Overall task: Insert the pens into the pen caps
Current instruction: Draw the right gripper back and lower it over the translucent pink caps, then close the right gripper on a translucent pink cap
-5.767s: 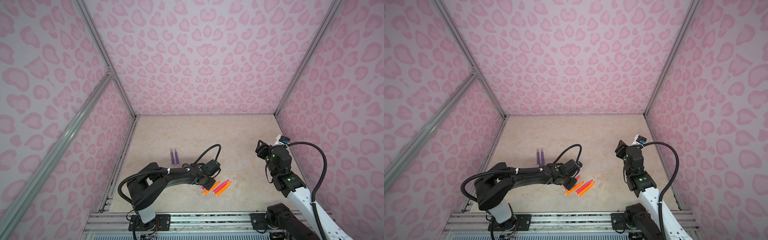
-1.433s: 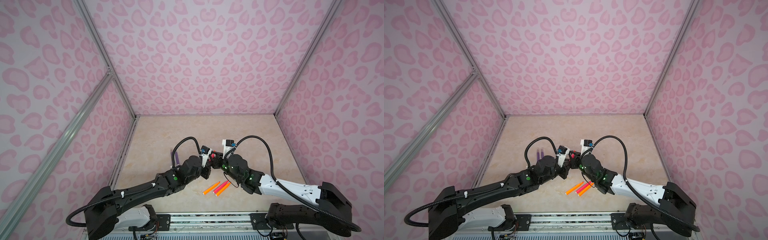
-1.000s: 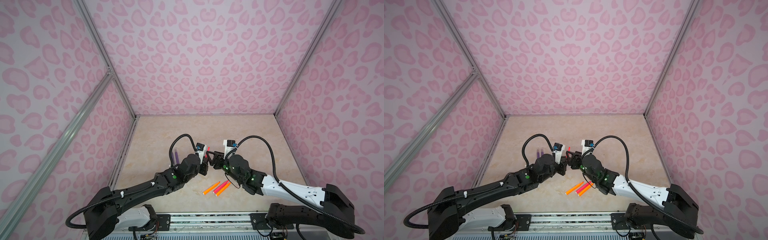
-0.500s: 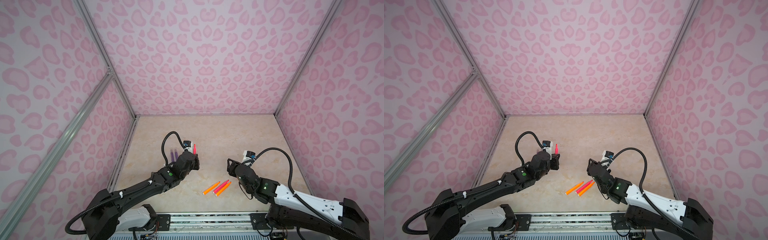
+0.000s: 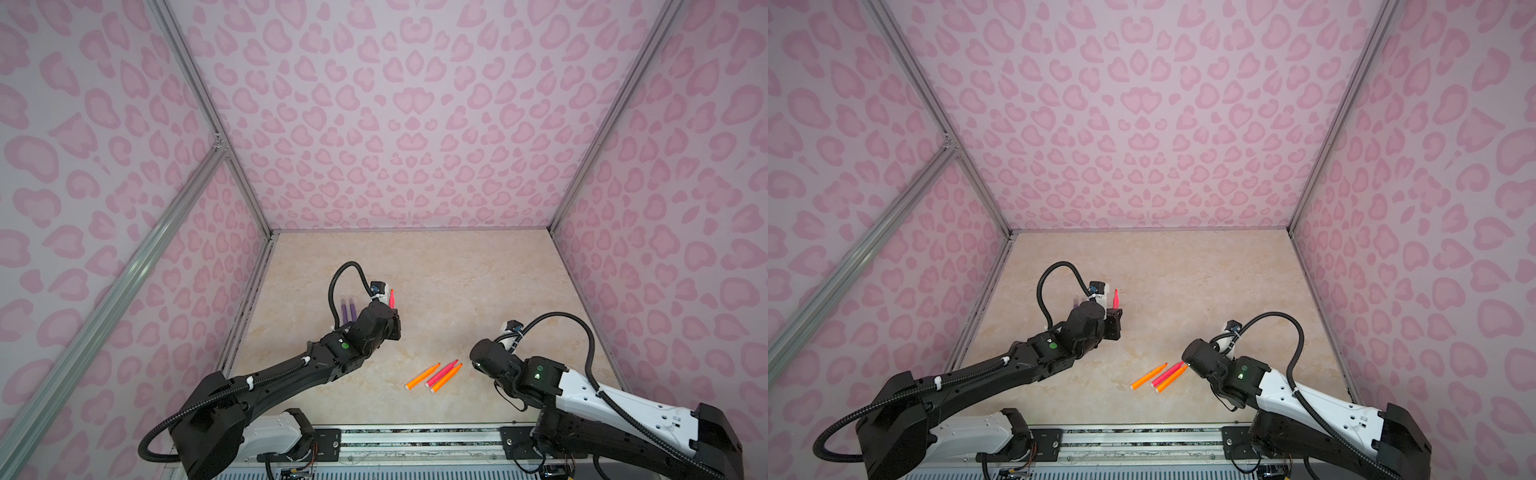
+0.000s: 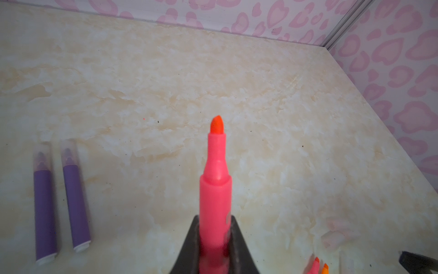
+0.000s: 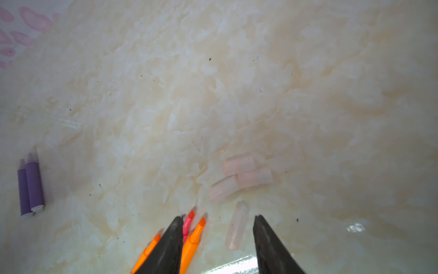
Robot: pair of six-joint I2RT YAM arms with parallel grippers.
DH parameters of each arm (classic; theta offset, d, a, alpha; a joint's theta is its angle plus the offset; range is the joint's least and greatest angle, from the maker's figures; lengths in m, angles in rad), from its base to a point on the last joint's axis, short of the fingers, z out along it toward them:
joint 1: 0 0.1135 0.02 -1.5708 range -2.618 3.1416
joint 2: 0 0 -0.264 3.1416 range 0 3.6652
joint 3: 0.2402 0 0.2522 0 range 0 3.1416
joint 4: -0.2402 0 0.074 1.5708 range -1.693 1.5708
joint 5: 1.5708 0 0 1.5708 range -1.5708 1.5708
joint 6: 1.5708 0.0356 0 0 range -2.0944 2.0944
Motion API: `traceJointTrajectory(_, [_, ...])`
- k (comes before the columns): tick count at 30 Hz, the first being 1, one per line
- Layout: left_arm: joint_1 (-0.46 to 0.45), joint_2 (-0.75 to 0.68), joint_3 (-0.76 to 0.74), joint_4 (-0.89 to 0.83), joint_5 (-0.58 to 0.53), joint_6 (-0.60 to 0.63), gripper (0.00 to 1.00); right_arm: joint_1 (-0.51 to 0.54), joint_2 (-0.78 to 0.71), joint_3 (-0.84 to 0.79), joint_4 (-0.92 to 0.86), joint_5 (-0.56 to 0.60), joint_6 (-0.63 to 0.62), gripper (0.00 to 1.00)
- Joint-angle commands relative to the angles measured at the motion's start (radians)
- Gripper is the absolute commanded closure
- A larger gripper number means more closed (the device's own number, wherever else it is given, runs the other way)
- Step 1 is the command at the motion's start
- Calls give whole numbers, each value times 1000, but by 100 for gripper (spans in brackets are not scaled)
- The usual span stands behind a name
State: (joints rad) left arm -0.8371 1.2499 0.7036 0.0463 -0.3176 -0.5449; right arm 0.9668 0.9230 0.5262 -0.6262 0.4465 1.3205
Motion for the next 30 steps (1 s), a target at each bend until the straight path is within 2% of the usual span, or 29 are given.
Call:
traceJointTrajectory(1, [1,12,19,8,16,12,97,1,-3,-57,0,-65,-42,54])
traceJointTrajectory(6, [2,28,31,2,25,17,97,0,17,-107,60,-93,-71,54])
traceJointTrajectory(13, [2,26,32,3,28,23,97,-2,68,-91,140,-118,-140,53])
traceJointTrajectory(30, [2,25,34,1,35,26,97,-8,382,20,98,-117,-144,60])
